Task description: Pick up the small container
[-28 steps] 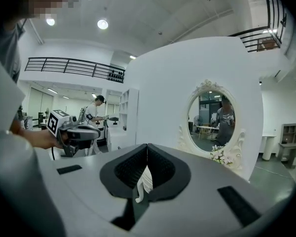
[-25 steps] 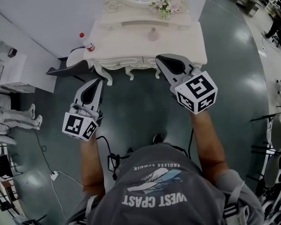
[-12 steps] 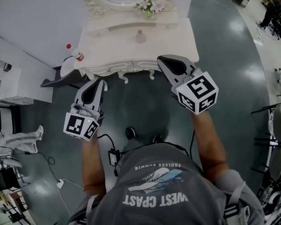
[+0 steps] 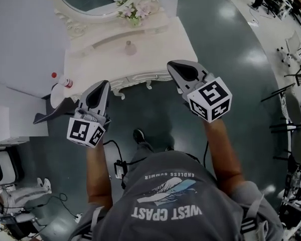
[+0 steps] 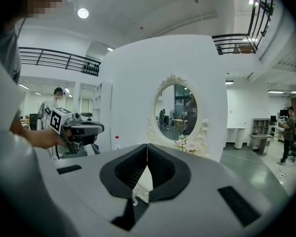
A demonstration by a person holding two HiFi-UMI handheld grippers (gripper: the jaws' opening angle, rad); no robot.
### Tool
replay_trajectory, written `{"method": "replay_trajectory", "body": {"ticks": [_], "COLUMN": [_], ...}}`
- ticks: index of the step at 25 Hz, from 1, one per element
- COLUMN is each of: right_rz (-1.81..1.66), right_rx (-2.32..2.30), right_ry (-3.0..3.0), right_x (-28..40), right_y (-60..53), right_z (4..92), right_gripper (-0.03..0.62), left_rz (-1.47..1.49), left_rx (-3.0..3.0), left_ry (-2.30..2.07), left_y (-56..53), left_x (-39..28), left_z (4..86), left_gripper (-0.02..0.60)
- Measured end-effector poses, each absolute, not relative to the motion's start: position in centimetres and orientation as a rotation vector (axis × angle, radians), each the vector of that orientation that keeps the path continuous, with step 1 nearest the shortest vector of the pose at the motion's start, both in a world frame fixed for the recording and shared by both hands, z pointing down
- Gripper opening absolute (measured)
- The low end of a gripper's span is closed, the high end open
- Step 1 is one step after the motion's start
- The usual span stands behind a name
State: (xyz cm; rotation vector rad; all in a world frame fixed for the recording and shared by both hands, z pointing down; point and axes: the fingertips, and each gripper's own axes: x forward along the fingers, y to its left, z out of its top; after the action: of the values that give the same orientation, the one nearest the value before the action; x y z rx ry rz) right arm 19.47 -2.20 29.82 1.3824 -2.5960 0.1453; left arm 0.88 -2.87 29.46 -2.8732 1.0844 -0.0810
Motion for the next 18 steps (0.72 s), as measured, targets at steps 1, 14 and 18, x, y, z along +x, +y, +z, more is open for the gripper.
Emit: {"method": "replay_trajectory", "body": {"ticks": [1,14,18], "right_rz": [0.147,0.196,0.204], "right_rx": [1.398,1.529,1.545], "right_ry": [-2.583,-2.476,-2.458], "right_x": [19.4,16.7,15.8], "right_y": [-2.8,-10.3,-12.0], "right_z": [29.7,30.4,30.6], "right_gripper": [0.026,0.026,0.026], "left_rz": [-0.071,-0.057,-0.054], "left_rx": [-2.882,-2.961,-2.972], "left_ry": [1.065,0.887,0.867], "left_y": [-3.8,-14.0,-15.9], "left_x": [0.9,-0.9,-1.9], "left_z": [29.3,29.5,29.5], "left_gripper": [0.017,0.017,0.017]}}
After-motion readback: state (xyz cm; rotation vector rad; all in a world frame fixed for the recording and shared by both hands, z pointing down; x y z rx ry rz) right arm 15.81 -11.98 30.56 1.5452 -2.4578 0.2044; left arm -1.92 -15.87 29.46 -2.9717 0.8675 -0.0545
